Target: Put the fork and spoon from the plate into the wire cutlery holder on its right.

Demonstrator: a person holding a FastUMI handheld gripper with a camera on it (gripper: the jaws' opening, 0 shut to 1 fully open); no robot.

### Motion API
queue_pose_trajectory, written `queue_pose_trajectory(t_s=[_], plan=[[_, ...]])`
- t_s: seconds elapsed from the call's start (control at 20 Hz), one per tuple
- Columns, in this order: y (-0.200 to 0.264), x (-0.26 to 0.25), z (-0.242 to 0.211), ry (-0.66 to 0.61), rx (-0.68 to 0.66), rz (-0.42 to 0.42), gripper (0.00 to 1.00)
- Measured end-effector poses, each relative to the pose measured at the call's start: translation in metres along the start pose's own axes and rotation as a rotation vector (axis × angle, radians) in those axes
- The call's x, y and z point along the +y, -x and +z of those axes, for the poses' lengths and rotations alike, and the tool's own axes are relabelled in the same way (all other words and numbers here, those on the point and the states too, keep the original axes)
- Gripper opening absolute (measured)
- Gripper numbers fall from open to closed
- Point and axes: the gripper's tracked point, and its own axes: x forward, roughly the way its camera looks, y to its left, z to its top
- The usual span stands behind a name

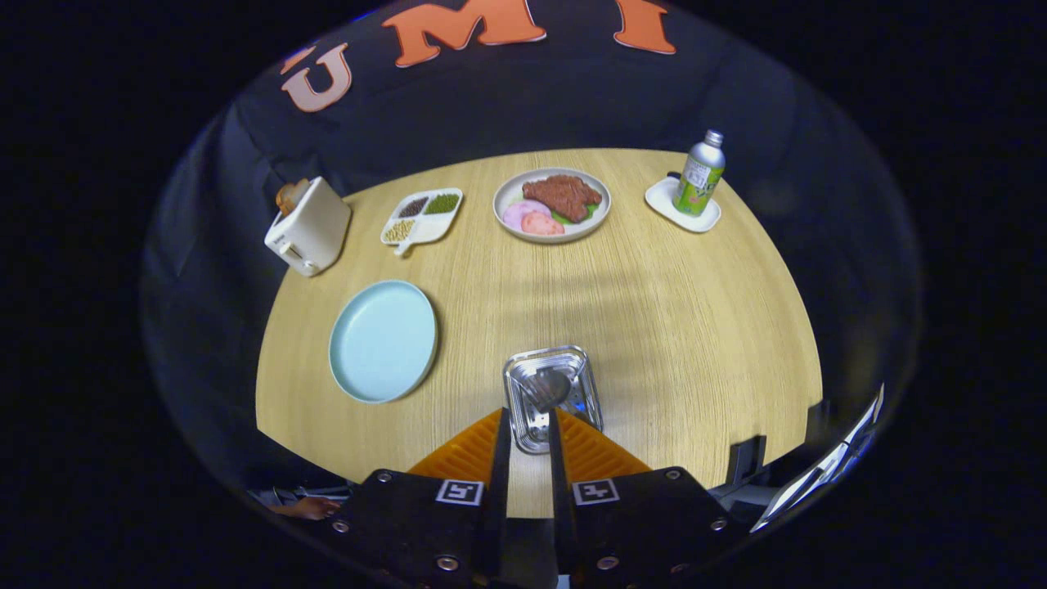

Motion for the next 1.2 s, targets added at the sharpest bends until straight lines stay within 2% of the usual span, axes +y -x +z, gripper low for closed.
queue_pose_trajectory(t_s=[0.25, 0.4, 0.65, 0.85, 1.2], plan=[[0.044, 0.015, 0.074, 0.037, -0.322, 0.061, 0.48], [0.087, 0.029, 0.121, 0.068, -0.544, 0.103, 0.52], [0.153, 0.055, 0.181, 0.125, -0.846, 0.12, 0.73], [0.202, 0.066, 0.19, 0.201, -0.98, 0.096, 0.88], [0.223, 0.082, 0.206, 0.214, -1.087, 0.109, 0.92]])
